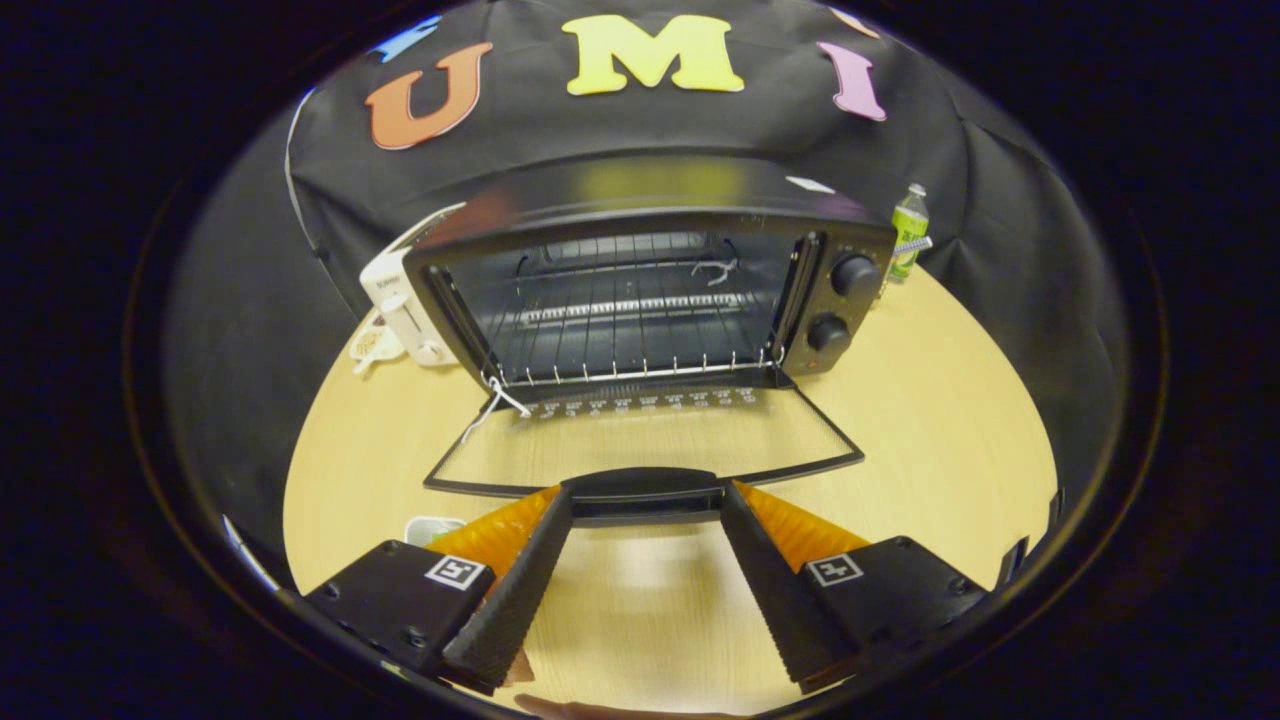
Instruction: Open the toaster oven, put the food inside, and close the toaster oven door.
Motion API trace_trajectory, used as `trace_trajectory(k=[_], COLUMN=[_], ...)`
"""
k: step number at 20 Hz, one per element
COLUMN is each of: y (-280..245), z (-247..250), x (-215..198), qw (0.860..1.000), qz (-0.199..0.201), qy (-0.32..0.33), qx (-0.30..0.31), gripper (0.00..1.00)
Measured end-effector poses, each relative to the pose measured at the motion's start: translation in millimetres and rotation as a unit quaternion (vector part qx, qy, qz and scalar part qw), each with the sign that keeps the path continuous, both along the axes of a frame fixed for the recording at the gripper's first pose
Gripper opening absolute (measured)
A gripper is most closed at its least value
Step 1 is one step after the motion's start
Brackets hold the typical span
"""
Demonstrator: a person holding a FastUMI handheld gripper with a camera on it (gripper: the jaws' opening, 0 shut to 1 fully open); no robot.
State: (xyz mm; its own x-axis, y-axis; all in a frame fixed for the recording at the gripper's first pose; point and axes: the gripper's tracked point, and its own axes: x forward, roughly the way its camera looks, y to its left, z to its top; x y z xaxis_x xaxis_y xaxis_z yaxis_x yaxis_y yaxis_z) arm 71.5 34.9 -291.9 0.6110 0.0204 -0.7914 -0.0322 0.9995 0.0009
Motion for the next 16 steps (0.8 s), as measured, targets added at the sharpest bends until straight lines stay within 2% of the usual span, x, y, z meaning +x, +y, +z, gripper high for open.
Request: trace_trajectory(k=[4,8,11,16], y=[4,20,43,65], z=[-21,-10,-1,25], x=[7,-6,-23,-32], qw=[0.999,0.995,0.982,0.96], qz=[0.002,0.038,0.054,0.088], qy=[0.027,0.048,0.087,0.085], qx=[0.036,0.078,0.159,0.252], gripper=[1.0,0.99,0.99,0.96])
